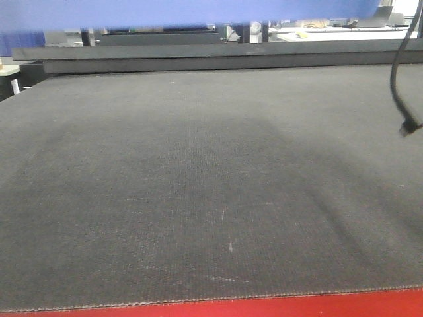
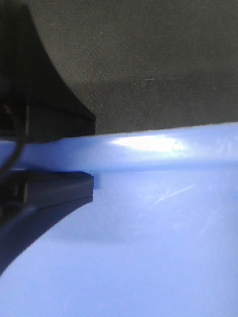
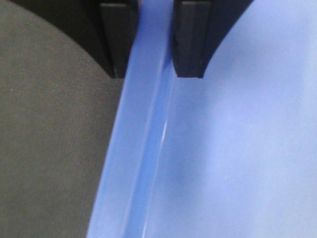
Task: Grab blue tray and place on right shelf
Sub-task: 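Lift the blue tray off the table with both grippers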
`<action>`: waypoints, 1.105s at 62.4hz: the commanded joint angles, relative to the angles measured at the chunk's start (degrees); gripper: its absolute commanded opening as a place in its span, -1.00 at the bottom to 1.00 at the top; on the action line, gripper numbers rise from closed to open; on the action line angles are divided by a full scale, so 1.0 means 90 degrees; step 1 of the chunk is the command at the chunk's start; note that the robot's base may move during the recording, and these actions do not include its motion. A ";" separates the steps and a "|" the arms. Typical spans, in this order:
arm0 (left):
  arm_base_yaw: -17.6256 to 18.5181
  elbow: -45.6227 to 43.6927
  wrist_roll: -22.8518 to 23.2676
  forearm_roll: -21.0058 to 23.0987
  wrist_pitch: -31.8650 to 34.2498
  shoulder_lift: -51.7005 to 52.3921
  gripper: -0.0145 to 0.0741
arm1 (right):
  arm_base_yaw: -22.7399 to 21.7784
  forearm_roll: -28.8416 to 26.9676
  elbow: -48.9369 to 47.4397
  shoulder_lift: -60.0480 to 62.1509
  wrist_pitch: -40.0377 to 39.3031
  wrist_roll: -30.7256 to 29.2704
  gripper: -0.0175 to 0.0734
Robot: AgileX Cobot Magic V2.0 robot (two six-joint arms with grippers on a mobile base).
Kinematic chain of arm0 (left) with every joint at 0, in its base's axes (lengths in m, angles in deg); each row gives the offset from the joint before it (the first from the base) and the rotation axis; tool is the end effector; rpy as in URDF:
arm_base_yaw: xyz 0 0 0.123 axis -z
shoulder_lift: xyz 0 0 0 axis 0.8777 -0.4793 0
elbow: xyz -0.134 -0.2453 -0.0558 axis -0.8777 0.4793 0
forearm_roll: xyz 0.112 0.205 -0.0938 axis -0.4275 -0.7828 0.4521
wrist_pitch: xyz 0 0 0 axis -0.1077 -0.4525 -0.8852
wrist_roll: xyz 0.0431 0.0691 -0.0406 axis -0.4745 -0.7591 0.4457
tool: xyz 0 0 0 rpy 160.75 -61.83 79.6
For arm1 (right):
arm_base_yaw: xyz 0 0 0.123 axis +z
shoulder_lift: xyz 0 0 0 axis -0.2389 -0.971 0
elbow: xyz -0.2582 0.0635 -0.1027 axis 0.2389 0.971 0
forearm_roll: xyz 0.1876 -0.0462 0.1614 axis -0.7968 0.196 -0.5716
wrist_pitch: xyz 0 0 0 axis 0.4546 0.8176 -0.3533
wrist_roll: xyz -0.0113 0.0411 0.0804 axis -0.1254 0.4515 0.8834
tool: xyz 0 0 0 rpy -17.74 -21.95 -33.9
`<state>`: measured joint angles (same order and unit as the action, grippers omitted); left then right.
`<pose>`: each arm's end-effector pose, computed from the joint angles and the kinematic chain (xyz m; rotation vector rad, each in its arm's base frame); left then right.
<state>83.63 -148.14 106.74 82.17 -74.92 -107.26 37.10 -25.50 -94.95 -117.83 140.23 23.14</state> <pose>0.2928 -0.1186 0.4113 0.0928 2.5986 -0.2411 0.2976 0.1280 0.4036 -0.2687 2.5631 0.2289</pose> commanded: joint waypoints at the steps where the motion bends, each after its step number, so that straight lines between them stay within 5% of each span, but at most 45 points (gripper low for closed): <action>1: 0.0028 -0.0145 -0.0082 0.0089 -0.0536 0.0420 -0.77 | 0.0075 0.0155 -0.0156 0.0530 -0.0154 -0.0188 -0.49; 69: 0.0028 -0.0145 -0.0082 0.0435 -0.0536 0.0449 -0.78 | 0.0075 0.0197 -0.0156 0.0738 -0.0008 -0.0188 -0.49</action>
<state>83.63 -148.14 106.74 85.84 -75.27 -105.28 37.41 -24.26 -94.95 -113.59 142.81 23.14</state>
